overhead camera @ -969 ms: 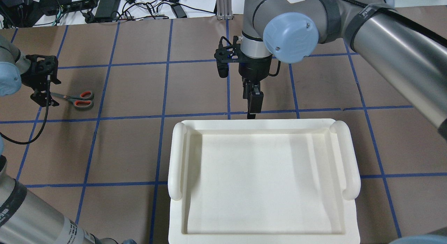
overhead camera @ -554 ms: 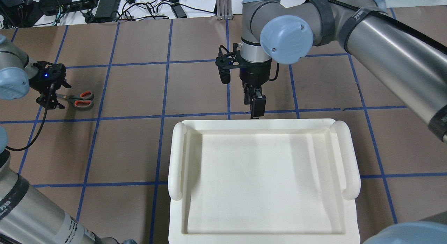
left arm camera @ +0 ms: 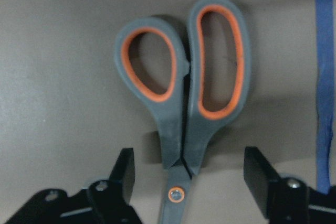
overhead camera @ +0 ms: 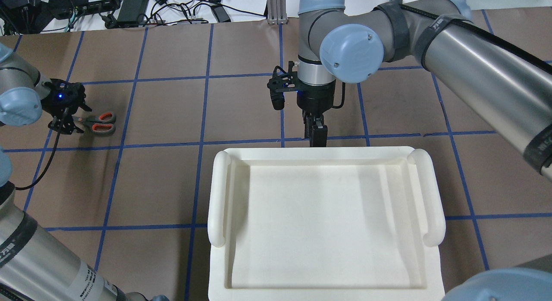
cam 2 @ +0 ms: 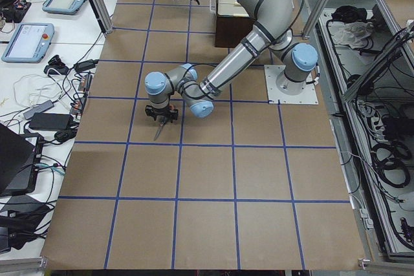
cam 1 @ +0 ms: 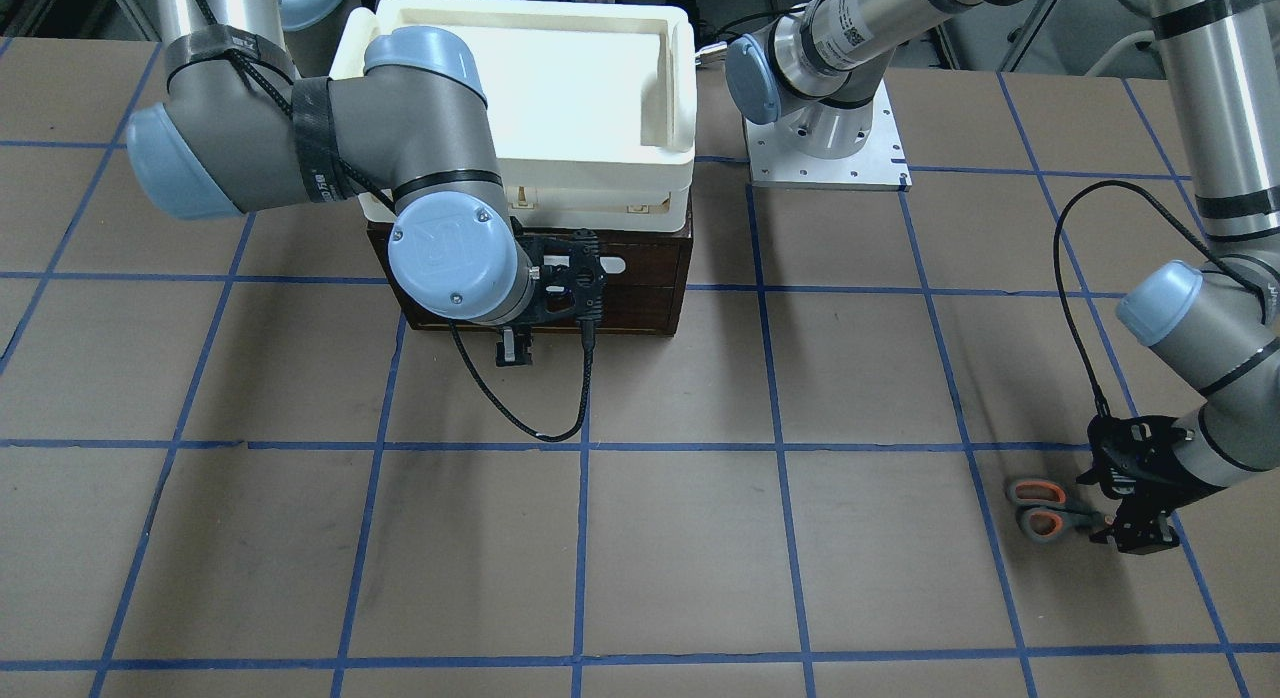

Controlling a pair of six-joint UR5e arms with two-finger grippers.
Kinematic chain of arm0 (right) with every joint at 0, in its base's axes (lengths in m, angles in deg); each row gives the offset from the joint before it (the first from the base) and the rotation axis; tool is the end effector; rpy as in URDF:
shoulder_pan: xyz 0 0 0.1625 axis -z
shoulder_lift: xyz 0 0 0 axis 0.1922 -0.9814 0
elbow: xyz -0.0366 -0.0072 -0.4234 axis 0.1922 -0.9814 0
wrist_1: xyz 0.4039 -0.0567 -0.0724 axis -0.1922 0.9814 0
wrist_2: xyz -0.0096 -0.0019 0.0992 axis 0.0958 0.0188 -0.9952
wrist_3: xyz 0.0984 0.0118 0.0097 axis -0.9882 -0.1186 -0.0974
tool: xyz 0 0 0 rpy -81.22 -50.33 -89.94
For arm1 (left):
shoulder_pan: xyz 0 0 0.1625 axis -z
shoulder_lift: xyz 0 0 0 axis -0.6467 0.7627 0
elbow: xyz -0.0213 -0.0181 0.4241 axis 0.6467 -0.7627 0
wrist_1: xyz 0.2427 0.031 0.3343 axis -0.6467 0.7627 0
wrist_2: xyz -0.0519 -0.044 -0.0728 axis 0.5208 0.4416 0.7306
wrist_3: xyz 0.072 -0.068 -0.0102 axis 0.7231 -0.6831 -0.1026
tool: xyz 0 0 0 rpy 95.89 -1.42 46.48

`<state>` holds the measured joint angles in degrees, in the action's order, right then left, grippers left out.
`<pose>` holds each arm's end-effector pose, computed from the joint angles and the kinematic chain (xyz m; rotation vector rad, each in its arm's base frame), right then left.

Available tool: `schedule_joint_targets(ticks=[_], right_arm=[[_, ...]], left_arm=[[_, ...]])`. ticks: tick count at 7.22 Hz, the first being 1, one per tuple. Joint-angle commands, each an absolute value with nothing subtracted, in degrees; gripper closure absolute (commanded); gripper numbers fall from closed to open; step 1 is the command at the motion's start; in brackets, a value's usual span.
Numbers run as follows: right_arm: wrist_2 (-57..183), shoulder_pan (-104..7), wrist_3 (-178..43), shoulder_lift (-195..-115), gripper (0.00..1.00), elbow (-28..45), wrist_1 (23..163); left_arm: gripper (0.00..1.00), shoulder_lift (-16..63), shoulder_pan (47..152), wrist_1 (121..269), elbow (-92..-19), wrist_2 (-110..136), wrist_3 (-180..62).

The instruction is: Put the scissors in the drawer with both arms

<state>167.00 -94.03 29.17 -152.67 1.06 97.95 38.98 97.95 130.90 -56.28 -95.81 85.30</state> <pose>0.2949 -0.5223 0.3039 -1.9928 1.8804 0.4206 0.2364 -0.6317 0.1767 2.3505 2.0744 -0.0799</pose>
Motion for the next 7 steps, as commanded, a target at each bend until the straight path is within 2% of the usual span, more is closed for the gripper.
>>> schedule_joint_targets(ticks=[1,2,3,5,7], right_arm=[[167.26,-94.04,28.64,-152.73,0.11,2.69,98.5],[167.0,-94.13,28.55,-152.64,0.12,2.69,98.59],[167.08,-94.13,28.46,-152.64,0.12,2.78,98.59],[167.0,-94.13,28.38,-152.64,0.22,2.78,98.94],[167.0,-94.13,26.02,-152.55,0.37,2.78,99.03]], left_arm=[[0.35,39.1,97.95,130.86,-56.45,-95.83,85.56],[0.43,39.19,97.95,130.86,-56.45,-95.74,85.56],[0.75,39.19,97.95,130.86,-56.45,-95.65,85.56],[0.82,39.19,97.95,130.86,-56.53,-94.6,85.82],[0.92,39.19,97.95,130.95,-56.53,-94.6,85.82]])
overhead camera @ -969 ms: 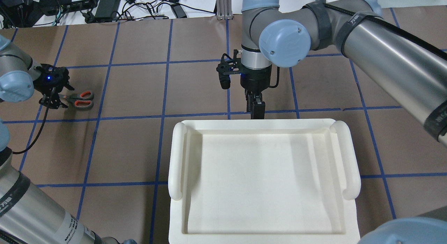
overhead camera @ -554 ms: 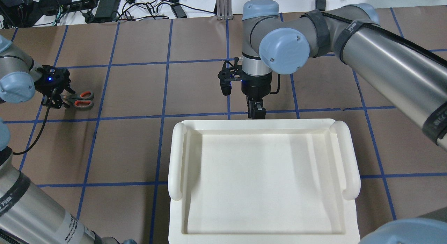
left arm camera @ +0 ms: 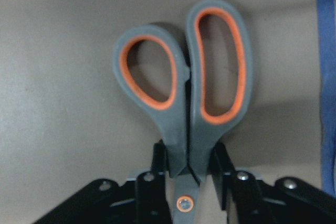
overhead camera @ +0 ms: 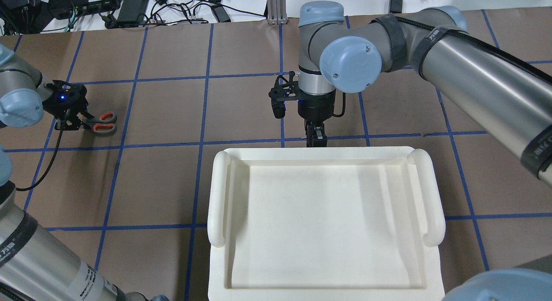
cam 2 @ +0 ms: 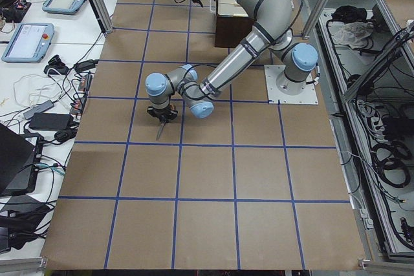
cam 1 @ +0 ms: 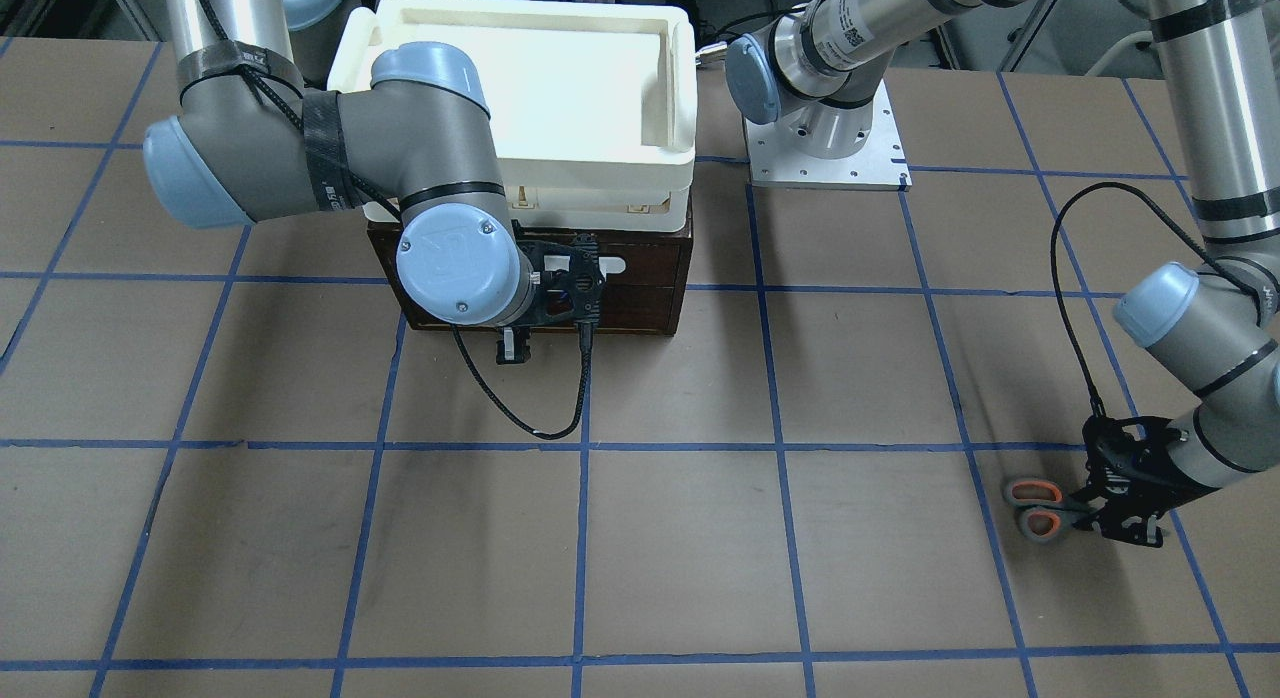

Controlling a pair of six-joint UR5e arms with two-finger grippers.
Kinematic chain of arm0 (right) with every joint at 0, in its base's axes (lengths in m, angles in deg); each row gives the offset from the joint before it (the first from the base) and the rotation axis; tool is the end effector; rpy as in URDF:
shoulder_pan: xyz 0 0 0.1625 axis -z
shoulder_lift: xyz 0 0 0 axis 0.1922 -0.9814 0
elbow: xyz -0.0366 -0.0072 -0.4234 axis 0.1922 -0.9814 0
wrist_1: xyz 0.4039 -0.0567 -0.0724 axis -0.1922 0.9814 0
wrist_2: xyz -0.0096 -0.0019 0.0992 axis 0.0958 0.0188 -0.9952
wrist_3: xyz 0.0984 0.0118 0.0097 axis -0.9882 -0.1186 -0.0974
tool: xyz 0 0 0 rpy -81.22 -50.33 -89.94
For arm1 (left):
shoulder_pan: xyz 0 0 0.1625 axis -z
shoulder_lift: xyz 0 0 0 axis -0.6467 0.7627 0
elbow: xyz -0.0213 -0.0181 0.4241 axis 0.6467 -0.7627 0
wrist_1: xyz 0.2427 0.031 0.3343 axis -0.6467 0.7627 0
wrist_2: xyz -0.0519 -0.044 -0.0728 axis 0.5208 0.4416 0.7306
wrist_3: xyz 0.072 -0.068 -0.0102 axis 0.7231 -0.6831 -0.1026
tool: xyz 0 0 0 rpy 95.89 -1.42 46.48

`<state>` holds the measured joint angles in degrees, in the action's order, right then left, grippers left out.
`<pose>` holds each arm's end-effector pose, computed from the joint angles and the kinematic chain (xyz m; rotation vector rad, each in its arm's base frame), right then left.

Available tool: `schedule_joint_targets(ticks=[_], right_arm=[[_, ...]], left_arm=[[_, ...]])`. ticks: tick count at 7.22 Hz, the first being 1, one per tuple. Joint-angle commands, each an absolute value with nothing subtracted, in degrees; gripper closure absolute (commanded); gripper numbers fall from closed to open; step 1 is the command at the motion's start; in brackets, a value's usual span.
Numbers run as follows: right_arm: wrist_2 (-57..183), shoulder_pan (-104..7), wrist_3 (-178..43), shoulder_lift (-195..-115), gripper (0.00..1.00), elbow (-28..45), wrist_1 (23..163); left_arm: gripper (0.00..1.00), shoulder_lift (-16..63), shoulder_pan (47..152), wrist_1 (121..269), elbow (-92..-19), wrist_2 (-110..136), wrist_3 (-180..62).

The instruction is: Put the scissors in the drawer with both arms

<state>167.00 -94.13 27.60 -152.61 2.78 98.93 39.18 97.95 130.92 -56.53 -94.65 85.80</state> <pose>0.2944 -0.5167 0.2916 -1.9629 1.9025 0.4442 0.2339 -0.6315 0.1727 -2.3589 -2.0639 0.1092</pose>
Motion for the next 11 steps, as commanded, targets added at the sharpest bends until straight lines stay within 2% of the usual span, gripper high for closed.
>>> schedule_joint_targets(ticks=[1,2,6,11], right_arm=[[167.08,-94.13,25.83,-152.55,0.39,2.87,99.03],[167.08,-94.13,25.91,-152.55,0.42,2.87,99.03],[167.79,-94.21,26.7,-152.55,0.47,3.49,102.62],[170.25,-94.21,27.76,-151.24,0.48,2.09,106.32]], left_arm=[[0.97,39.1,97.95,130.95,-56.53,-94.6,85.82],[1.0,39.01,97.95,130.95,-56.53,-94.51,85.82],[1.0,38.66,97.95,131.04,-56.45,-94.51,85.56],[1.0,37.78,98.04,131.21,-56.36,-94.16,84.95]])
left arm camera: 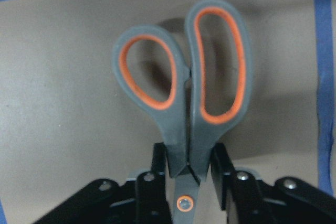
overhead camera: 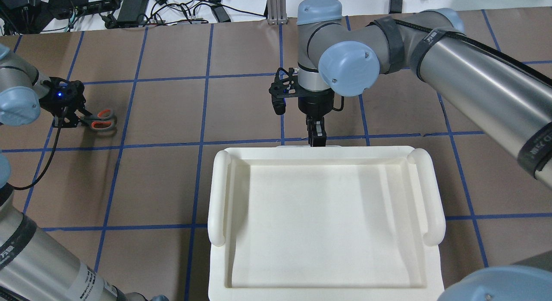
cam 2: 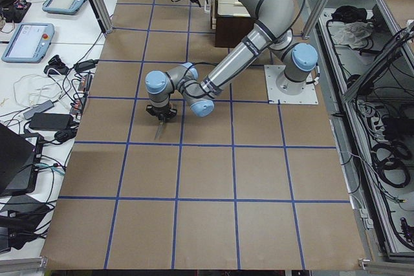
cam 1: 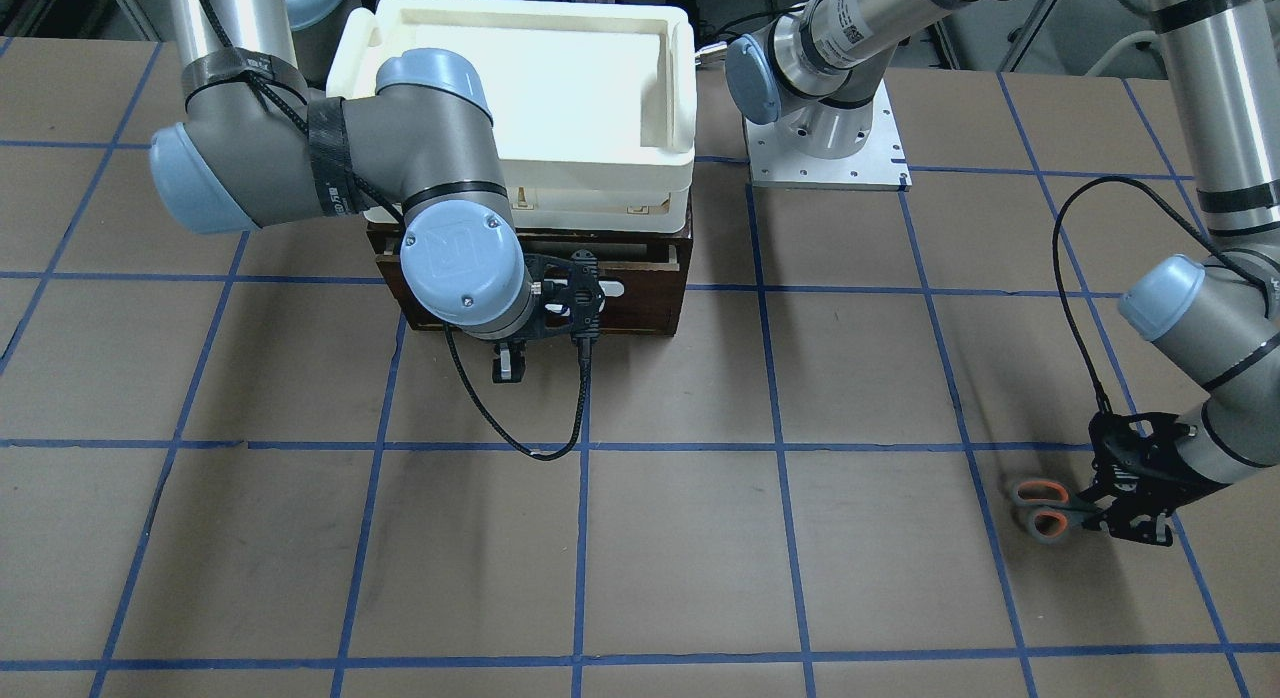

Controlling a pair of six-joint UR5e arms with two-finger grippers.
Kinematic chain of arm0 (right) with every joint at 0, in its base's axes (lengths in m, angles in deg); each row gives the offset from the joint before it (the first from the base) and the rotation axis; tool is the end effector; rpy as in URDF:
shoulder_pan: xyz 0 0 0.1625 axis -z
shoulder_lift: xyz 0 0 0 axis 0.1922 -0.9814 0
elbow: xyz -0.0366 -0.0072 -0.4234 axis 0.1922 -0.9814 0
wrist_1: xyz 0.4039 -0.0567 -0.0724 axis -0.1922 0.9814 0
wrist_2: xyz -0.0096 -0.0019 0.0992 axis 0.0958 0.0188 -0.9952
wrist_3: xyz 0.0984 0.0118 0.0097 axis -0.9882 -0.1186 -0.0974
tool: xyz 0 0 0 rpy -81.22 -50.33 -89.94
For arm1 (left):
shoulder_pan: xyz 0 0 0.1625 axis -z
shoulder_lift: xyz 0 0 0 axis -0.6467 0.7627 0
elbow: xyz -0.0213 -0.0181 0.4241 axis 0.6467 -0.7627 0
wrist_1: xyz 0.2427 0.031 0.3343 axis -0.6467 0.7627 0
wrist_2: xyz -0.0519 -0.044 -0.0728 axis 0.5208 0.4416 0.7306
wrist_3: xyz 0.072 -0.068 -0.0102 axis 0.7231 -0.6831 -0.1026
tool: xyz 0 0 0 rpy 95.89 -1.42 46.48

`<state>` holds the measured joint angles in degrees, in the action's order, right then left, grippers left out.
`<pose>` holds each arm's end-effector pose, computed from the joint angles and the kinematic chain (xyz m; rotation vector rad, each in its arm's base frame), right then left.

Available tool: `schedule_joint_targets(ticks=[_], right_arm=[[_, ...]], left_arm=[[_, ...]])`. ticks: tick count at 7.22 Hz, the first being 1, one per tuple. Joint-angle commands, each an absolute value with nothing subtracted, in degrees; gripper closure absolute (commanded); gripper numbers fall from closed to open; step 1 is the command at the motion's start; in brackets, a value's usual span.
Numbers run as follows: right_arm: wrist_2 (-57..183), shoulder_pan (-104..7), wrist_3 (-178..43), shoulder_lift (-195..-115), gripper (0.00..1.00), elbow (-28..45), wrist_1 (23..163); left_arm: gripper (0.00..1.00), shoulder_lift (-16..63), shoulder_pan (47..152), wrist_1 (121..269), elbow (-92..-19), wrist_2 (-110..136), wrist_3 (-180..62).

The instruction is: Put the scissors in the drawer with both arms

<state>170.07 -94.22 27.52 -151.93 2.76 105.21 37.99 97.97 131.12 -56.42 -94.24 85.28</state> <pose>0.2942 -0.5327 0.2898 -2.0566 1.9575 0.3784 0.2330 -0.6319 0.1869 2.3451 2.0684 -0.1248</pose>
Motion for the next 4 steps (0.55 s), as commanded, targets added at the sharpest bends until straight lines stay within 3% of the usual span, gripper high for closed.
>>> schedule_joint_targets(ticks=[1,4], right_arm=[[170.25,-94.21,27.76,-149.75,0.49,-0.01,106.32],[170.25,-93.95,27.85,-147.81,0.49,-4.15,106.41]], left_arm=[[1.0,37.43,98.04,131.56,-56.1,-94.25,84.77],[1.0,35.16,99.27,134.18,-55.66,-94.34,82.85]])
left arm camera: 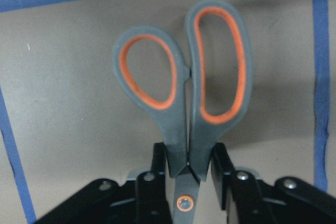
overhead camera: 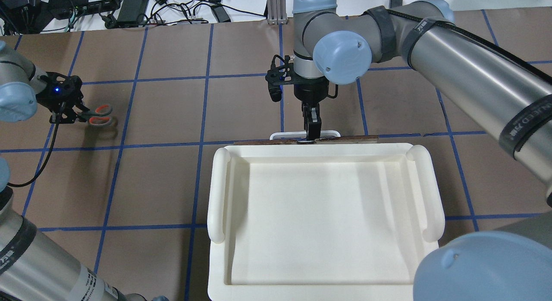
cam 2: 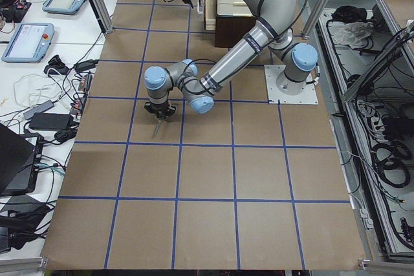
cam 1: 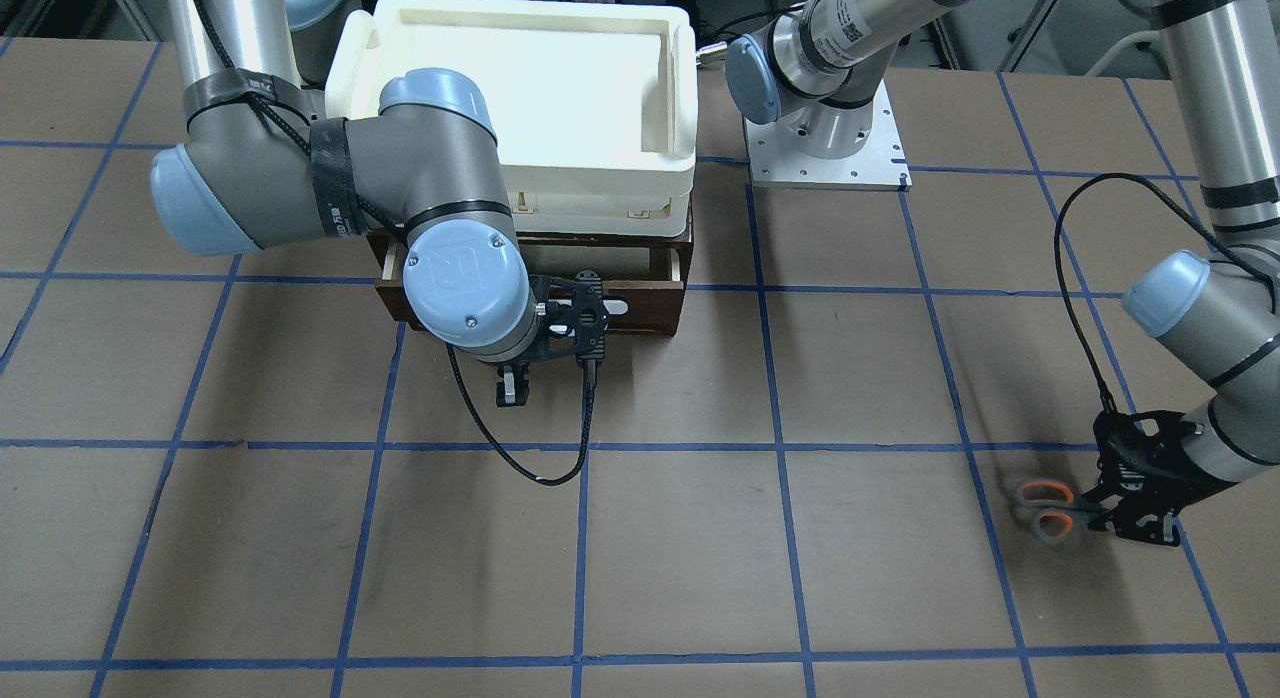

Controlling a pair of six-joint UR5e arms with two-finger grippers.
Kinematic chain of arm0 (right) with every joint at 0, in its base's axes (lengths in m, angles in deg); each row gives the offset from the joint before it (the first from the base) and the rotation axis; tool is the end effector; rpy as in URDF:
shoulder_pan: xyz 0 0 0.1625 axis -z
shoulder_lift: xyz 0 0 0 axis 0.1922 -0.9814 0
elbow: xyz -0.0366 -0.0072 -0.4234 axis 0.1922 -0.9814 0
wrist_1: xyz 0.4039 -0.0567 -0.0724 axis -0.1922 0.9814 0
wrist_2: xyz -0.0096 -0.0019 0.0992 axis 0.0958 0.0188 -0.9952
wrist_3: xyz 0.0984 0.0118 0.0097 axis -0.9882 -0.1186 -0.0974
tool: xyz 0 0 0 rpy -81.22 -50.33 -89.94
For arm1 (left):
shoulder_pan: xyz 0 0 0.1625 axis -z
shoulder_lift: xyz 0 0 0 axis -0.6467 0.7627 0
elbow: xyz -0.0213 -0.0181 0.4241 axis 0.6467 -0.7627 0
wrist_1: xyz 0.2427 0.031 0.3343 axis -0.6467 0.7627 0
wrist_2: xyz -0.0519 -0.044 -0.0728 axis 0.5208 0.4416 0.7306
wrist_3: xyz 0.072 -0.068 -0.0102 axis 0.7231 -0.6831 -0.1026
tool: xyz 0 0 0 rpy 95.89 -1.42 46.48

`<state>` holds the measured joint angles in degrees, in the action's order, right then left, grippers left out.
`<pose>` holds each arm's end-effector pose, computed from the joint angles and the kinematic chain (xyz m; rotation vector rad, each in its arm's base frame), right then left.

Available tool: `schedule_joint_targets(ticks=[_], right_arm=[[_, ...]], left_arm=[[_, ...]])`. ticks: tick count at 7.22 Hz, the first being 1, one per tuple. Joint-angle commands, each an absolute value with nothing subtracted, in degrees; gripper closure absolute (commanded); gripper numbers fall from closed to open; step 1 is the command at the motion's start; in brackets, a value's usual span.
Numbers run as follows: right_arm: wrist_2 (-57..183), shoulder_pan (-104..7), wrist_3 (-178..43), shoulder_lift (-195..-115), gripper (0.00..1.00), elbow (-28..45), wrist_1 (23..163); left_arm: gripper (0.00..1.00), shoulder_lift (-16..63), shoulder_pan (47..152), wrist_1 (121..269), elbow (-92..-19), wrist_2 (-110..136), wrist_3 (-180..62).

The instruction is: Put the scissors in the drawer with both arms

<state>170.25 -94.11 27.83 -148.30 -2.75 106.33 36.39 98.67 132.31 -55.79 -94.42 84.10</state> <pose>0.3022 -0.5674 0.2937 -2.0895 1.9755 0.3182 0.2258 -0.6350 0.2078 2.3243 2.0661 -0.1245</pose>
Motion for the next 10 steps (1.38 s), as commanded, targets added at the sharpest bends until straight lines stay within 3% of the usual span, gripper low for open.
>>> schedule_joint_targets(ticks=[1,10], right_arm=[[170.33,-93.86,27.85,-147.11,0.49,-4.94,106.5],[170.25,-92.98,28.99,-142.27,0.49,-11.72,107.64]], left_arm=[[1.0,34.01,100.05,134.98,-55.66,-94.25,82.23],[1.0,22.68,109.29,148.51,-55.57,-94.95,72.29]])
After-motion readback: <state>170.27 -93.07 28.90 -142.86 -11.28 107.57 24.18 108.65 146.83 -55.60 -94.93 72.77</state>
